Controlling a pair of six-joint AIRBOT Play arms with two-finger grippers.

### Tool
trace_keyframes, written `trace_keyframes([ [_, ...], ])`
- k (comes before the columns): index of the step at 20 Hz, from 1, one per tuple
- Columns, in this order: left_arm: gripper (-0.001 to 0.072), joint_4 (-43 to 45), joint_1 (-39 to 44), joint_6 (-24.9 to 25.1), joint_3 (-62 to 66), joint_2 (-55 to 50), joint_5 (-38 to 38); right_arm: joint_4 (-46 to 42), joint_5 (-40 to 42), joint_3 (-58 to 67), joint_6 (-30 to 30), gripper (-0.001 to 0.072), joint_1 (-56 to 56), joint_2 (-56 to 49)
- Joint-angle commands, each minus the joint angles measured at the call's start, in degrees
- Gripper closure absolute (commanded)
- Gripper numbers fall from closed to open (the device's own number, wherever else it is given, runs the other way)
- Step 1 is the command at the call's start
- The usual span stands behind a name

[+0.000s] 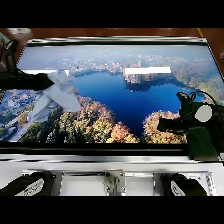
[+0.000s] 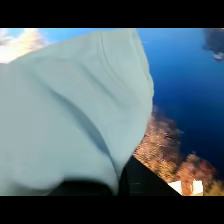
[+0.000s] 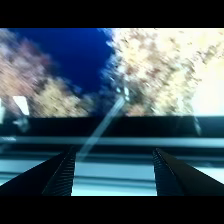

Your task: Fold the shirts.

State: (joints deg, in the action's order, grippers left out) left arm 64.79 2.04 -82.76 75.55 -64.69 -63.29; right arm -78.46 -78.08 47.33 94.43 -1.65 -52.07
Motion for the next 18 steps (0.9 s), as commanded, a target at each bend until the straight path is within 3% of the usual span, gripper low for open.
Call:
trace_keyframes([
  [1, 0.0672, -2.75, 14.69, 0.46, -0.07, 3.80, -1.68, -9.35, -11.26, -0.02, -3.37, 0.0115, 0.04, 0.04],
  [4, 0.0672, -2.71, 25.27, -3.08, -2.82, 2.34, 3.17, -18.47, -16.59, -0.02, -5.35, 0.0115, 0.04, 0.04],
  [8, 0.0672, -2.73, 33.97, -5.03, -4.07, -3.85, 10.43, -23.54, -14.27, -0.02, -5.33, 0.0115, 0.04, 0.04],
  [11, 0.0672, -3.13, 36.44, -8.66, -4.07, -10.58, 16.22, -23.50, -9.97, -0.02, -5.27, 0.0115, 0.04, 0.04],
  [18, 0.0647, -11.28, 36.35, -8.31, -3.34, -17.31, 24.72, -23.50, -1.79, -0.02, -5.07, 0.0115, 0.04, 0.02],
])
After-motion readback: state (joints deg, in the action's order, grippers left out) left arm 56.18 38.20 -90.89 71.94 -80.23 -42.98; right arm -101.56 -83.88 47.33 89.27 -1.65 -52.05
